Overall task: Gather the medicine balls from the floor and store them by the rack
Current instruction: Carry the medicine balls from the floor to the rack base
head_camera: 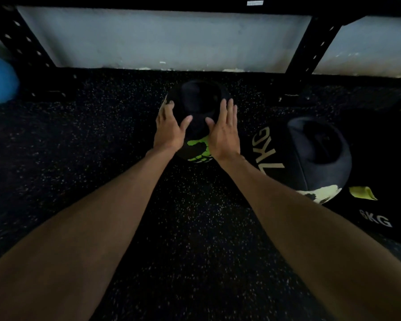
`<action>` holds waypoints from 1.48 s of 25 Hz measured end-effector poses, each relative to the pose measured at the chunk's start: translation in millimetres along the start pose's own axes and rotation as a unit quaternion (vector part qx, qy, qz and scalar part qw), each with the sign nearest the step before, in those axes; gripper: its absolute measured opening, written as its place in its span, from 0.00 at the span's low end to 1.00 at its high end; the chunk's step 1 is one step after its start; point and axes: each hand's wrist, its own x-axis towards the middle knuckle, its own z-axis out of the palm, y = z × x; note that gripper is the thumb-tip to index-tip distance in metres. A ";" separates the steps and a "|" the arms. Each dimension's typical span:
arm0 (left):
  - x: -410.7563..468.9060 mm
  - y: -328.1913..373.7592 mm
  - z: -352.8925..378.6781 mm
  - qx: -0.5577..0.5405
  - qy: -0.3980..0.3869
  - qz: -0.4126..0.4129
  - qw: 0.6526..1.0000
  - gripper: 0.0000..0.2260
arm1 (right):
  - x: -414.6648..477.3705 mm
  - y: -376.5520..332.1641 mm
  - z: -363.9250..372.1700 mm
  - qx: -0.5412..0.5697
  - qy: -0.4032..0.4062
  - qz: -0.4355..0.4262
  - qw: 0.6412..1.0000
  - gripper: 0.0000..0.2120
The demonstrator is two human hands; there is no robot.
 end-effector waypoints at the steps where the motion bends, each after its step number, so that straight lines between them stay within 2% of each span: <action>1: 4.3 2.3 -2.9 0.000 -0.005 -0.006 1.000 0.29 | 3.7 -2.7 -1.2 -0.005 -0.003 0.000 1.000 0.32; 4: 7.4 10.4 -8.5 0.018 -0.044 -0.028 0.998 0.31 | 7.5 -7.8 -14.8 -0.038 -0.057 0.008 0.998 0.31; 7: -11.7 18.3 -36.2 0.059 -0.161 -0.093 0.981 0.34 | -2.9 -18.4 -42.7 -0.060 -0.155 0.083 0.983 0.33; 10: -59.8 36.7 -99.8 0.145 -0.154 -0.148 0.966 0.22 | -34.4 -62.7 -86.6 -0.096 -0.198 0.111 0.969 0.27; 12: -99.9 55.3 -150.1 0.218 -0.176 -0.163 0.946 0.17 | -64.4 -108.7 -126.6 -0.101 -0.226 0.105 0.963 0.20; 14: -145.9 81.0 -207.4 0.264 -0.236 -0.167 0.920 0.15 | -101.9 -163.4 -169.4 -0.101 -0.271 0.082 0.954 0.16; 17: -235.6 128.1 -314.0 0.303 -0.324 -0.167 0.880 0.15 | -178.3 -259.6 -249.9 -0.113 -0.374 0.082 0.917 0.16; 19: -302.0 156.5 -390.0 0.294 -0.367 -0.179 0.864 0.15 | -237.3 -323.0 -304.8 -0.127 -0.439 0.089 0.885 0.17; 22: -398.4 187.1 -491.1 0.244 -0.413 -0.210 0.852 0.15 | -322.8 -401.4 -371.1 -0.117 -0.481 0.103 0.863 0.18; 25: -493.5 196.5 -582.3 0.205 -0.406 -0.228 0.861 0.15 | -413.3 -478.8 -417.6 -0.088 -0.502 0.100 0.855 0.18; 28: -579.0 186.3 -642.0 0.198 -0.383 -0.251 0.867 0.16 | -497.2 -528.8 -433.4 -0.086 -0.508 0.070 0.854 0.18; 37: -817.5 145.4 -756.7 0.145 -0.263 -0.333 0.894 0.15 | -719.4 -635.2 -437.0 -0.130 -0.522 -0.068 0.840 0.16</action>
